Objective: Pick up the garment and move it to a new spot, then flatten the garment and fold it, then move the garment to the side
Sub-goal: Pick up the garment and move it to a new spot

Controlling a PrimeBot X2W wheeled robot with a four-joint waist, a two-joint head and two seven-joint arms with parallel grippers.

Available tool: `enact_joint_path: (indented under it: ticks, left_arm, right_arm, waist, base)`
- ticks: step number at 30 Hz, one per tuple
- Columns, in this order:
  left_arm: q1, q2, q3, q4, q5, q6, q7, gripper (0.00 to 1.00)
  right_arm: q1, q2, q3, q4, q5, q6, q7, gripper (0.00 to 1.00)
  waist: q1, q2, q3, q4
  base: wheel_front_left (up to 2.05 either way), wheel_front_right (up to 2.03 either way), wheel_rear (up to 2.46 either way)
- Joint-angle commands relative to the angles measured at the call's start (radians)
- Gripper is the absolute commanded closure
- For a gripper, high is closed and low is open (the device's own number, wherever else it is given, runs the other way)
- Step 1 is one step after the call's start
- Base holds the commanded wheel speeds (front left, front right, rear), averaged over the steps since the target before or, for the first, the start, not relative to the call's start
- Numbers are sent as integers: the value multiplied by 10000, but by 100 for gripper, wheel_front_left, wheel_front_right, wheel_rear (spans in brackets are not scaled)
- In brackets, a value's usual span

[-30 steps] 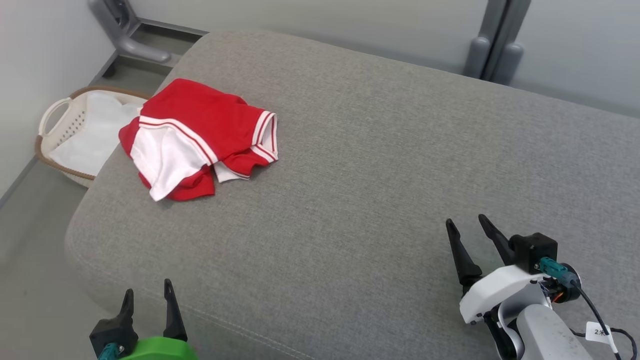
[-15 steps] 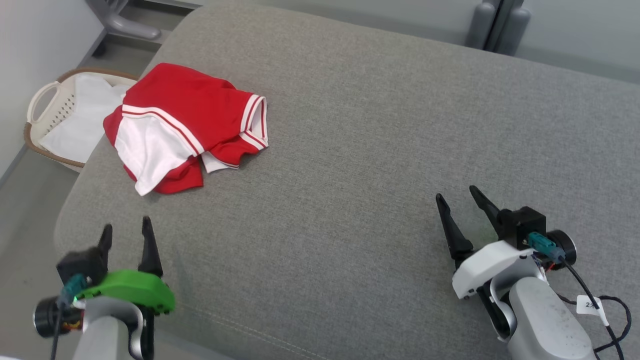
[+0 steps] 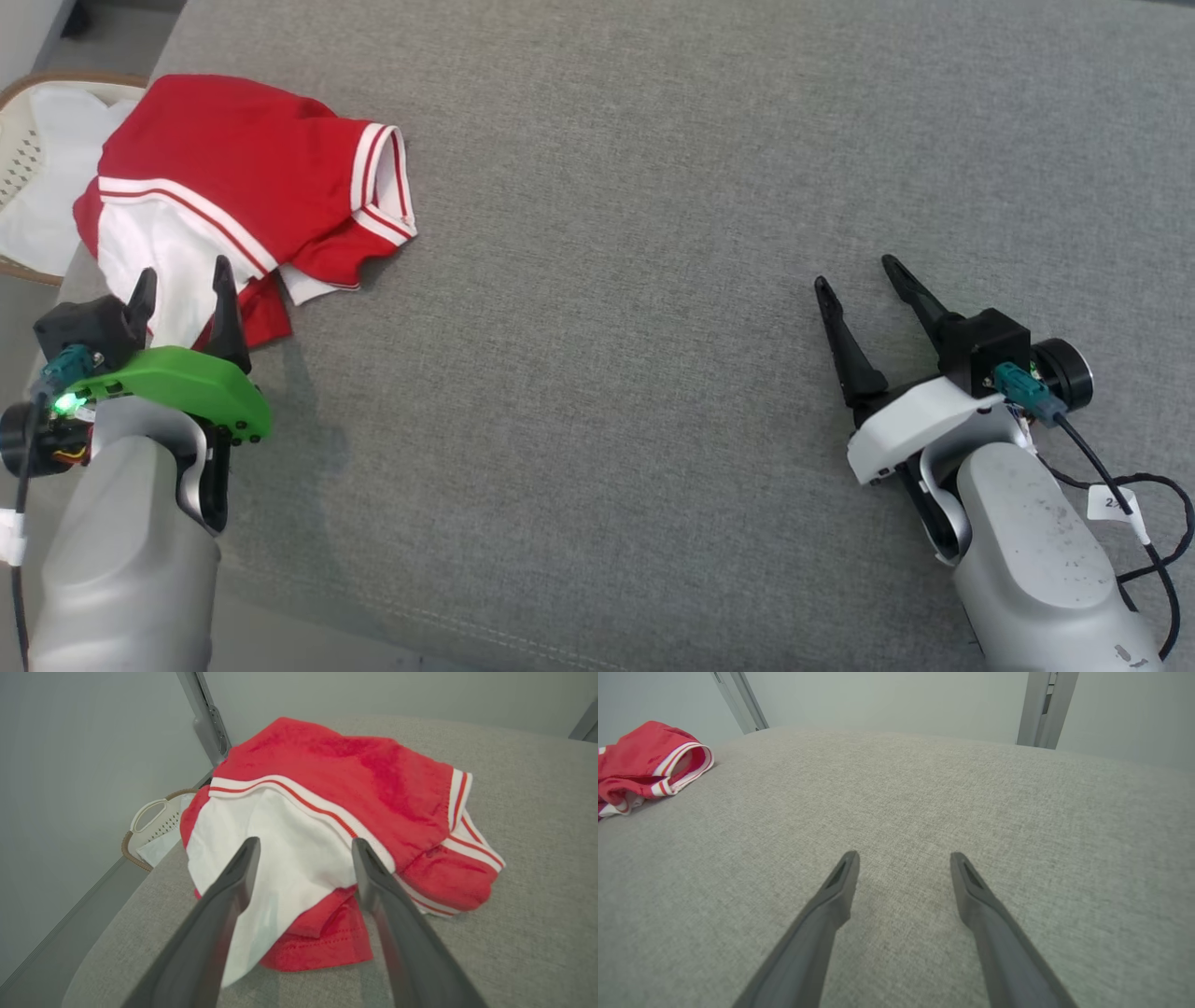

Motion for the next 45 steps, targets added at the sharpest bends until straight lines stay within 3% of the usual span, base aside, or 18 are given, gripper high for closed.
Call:
enact_joint_path:
  ticks: [1, 7, 10, 11, 17, 24, 28, 33, 45]
  left_arm:
    - [-356, 238, -128, 300, -317, -16, -2, 0]
    - [-1125, 643, -744, 1558, -1191, -19, 148, 0]
    - [-1349, 586, -836, 2072, -1648, -19, 244, 0]
    - [-1363, 593, -944, 2144, -1671, -20, 234, 100]
    - [-1402, 897, -1245, 1874, -1888, -20, -12, 100]
    - [-855, 1117, -830, -1032, -1379, -21, -12, 100]
    - [-712, 669, -1319, -3284, -1182, -21, -13, 100]
    - [-682, 57, -2127, -4486, -1406, -21, -15, 100]
    - [-1283, -1317, -5103, -4620, -2203, -22, -15, 100]
  right_arm:
    - [-108, -73, 14, -39, -80, -15, 2, 0]
    - [-274, -219, -23, -158, -119, -16, 5, 0]
    - [-313, -221, -58, -207, -115, -18, 8, 0]
    - [-298, -215, -90, -209, -103, -18, 14, 0]
    - [66, -103, -317, -204, 12, -18, 16, 0]
    - [402, 95, -583, -242, 241, -15, 3, 0]
    - [723, 177, -626, -253, 502, -15, 2, 0]
    - [850, 182, -361, -321, 1062, -15, 2, 0]
    - [1098, 185, 80, -349, 1637, -15, 2, 0]
  waist:
    - [0, -1, 529, -481]
    - [0, -1, 966, -860]
    - [0, -1, 1063, -1032]
    - [0, -1, 1057, -1077]
    - [0, -1, 694, -1249]
    - [0, -1, -337, -1458]
    - [0, -1, -1049, -1980]
    - [0, -1, -1364, -2737]
    - [0, -1, -1464, -4935]
  base:
    - [0, 0, 0]
    - [0, 0, 0]
    - [0, 0, 0]
    - [0, 0, 0]
    - [0, 0, 0]
    - [0, 0, 0]
    - [0, 0, 0]
    - [0, 0, 0]
    - [0, 0, 0]
